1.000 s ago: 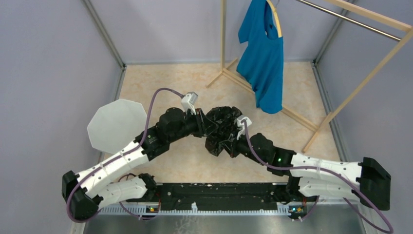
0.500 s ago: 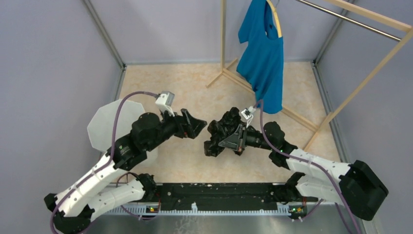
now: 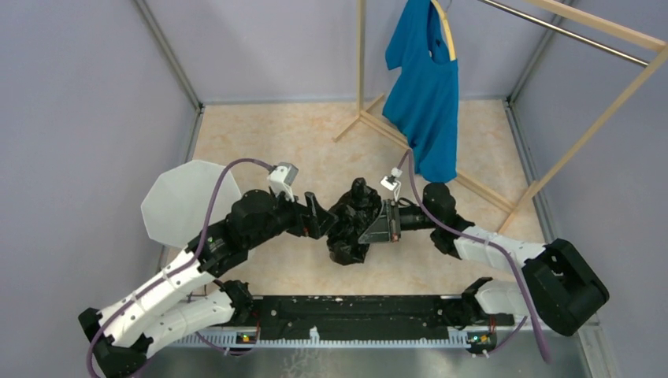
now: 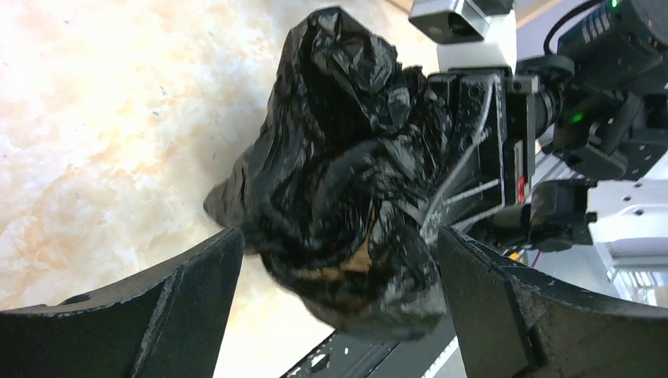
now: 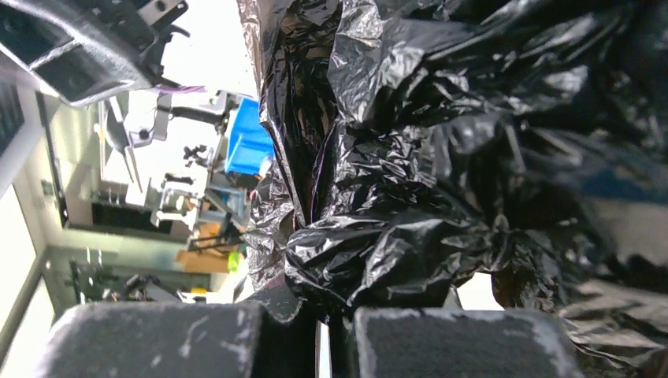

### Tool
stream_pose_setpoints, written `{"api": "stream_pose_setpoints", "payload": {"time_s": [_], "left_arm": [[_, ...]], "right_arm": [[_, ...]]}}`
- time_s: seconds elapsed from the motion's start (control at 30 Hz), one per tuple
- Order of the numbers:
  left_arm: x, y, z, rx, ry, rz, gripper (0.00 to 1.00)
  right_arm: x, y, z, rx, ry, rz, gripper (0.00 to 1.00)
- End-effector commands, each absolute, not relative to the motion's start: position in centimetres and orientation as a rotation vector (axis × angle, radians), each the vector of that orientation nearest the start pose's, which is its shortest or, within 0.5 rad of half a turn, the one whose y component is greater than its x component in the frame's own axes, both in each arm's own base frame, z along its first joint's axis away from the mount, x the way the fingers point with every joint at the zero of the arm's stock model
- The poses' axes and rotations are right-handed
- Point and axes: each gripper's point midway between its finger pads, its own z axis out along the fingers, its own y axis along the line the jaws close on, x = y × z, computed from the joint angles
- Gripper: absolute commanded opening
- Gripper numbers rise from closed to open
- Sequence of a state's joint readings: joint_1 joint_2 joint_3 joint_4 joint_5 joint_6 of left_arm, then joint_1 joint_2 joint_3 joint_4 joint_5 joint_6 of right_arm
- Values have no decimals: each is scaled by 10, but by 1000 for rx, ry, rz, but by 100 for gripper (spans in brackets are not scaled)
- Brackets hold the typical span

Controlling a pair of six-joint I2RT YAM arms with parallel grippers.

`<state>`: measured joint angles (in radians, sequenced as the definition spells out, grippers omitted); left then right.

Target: Put the trash bags into the trash bin

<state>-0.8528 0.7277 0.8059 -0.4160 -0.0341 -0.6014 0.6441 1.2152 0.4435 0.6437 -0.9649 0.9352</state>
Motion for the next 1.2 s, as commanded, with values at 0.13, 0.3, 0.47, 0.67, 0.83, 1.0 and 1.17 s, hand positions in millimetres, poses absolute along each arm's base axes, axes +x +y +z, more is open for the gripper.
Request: {"api": "stream_pose_setpoints", "payload": {"time_s": [0.13, 0.3, 0.47, 0.67, 0.83, 1.0, 1.17], "left_arm": [[173, -260, 235, 379, 2047, -1014, 96], [177, -278, 223, 395, 2070, -1064, 90], [194, -284, 209, 368, 2111, -990, 83], [198, -301, 201, 356, 2143, -1042, 74], [197, -309, 201, 351, 2122, -1109, 48], [207, -292, 210, 305, 2106, -988, 13], [219, -257, 236, 258, 2066, -791, 0]], "right_arm": [[138, 279, 167, -546, 2095, 1813, 0], [138, 278, 164, -573, 2102, 1789, 0], [134, 276, 162, -581, 2100, 1788, 0], [130, 273, 163, -595, 2081, 1789, 0], [130, 272, 159, -593, 2095, 1774, 0], [146, 267, 135, -541, 2213, 1587, 0], [162, 255, 116, -504, 2318, 1370, 31]]}}
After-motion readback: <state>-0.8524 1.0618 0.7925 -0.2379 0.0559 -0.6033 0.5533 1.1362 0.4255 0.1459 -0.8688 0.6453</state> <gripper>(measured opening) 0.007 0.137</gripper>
